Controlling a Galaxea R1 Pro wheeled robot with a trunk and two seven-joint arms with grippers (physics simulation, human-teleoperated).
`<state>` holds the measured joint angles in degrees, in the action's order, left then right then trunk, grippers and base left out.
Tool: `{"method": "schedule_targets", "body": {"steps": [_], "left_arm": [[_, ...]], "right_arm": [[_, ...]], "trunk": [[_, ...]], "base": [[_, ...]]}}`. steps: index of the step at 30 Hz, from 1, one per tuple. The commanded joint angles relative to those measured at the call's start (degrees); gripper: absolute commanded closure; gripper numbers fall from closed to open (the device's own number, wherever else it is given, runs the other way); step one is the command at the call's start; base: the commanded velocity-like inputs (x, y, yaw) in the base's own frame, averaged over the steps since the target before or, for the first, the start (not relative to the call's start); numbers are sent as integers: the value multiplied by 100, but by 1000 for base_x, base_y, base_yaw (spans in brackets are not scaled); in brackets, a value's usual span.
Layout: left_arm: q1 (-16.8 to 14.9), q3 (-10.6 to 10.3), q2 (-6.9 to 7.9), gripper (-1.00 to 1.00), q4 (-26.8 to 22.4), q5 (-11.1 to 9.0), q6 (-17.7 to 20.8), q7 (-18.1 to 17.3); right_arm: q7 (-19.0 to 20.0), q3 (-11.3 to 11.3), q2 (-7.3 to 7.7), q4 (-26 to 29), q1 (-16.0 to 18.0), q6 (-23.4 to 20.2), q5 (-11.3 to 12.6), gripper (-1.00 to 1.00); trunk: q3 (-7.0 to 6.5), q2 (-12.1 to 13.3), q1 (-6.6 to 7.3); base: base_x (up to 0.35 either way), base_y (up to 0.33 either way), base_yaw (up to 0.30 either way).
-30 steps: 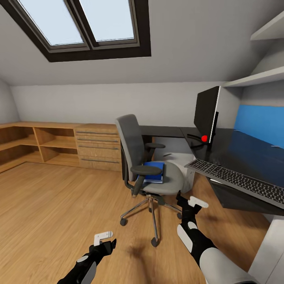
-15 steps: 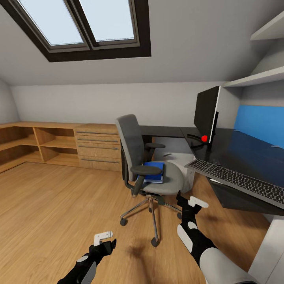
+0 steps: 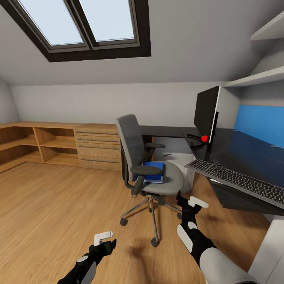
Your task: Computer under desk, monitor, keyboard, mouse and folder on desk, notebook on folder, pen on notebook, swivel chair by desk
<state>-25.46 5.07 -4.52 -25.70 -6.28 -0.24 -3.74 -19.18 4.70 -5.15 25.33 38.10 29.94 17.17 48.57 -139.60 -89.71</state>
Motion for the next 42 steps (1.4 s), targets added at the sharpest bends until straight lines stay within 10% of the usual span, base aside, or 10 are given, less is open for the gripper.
{"method": "schedule_targets", "body": {"steps": [1, 11, 42], "left_arm": [[-3, 36, -5, -100, 3, -49, -2, -39], [-3, 38, -5, -100, 3, -49, -3, -39], [-3, 38, -5, -100, 3, -49, -3, -39]], "right_arm": [[-42, 48, 5, -5, 4, 21, 41, -100], [544, 40, 49, -19, -4, 21, 29, -100], [600, 31, 58, -19, -4, 21, 41, -100]], "trunk": [[6, -3, 1], [6, -3, 1], [6, -3, 1]], "base": [[29, 0, 0], [140, 0, 0], [81, 0, 0]]}}
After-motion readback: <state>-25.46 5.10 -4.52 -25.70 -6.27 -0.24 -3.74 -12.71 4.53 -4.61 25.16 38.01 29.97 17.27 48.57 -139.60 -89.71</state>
